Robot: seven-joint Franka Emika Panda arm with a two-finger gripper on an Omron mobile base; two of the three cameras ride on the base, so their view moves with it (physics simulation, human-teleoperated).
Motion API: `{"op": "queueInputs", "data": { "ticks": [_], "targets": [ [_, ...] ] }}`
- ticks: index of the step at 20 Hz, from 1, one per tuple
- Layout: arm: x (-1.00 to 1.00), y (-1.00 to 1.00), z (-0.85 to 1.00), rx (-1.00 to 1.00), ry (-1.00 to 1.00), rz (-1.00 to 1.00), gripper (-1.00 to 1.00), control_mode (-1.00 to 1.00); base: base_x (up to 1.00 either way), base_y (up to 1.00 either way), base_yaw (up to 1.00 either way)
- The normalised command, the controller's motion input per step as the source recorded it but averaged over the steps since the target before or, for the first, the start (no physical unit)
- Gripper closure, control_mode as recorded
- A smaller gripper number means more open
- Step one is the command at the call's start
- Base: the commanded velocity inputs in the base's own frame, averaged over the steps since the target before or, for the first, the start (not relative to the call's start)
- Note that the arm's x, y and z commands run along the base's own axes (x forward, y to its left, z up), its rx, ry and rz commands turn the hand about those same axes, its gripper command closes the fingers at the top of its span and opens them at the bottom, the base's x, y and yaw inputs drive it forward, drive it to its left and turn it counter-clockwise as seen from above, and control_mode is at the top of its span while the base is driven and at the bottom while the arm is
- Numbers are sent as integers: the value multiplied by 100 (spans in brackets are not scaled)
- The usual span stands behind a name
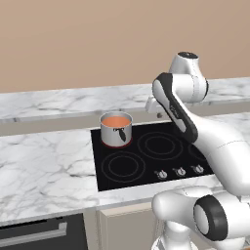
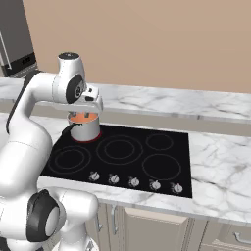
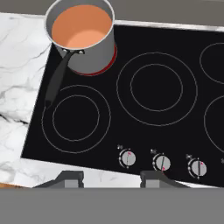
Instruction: Wait until the marinara sauce is simmered to a deep red color and then turn off the stove.
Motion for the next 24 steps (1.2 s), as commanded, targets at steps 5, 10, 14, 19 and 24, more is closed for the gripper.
{"op": "queueInputs", "data": {
  "ticks": [5,10,14,19,24],
  "targets": [
    [-5,0,-1,0,0,0,-100,-100,0,0,0],
    [-10,-27,-10,0,0,0,-100,-100,0,0,0],
    [-4,-49,-21,0,0,0,-100,-100,0,0,0],
    [-9,-41,-24,0,3,0,-100,-100,0,0,0],
    [-8,-30,-37,0,10,0,-100,-100,0,0,0]
  ]
}}
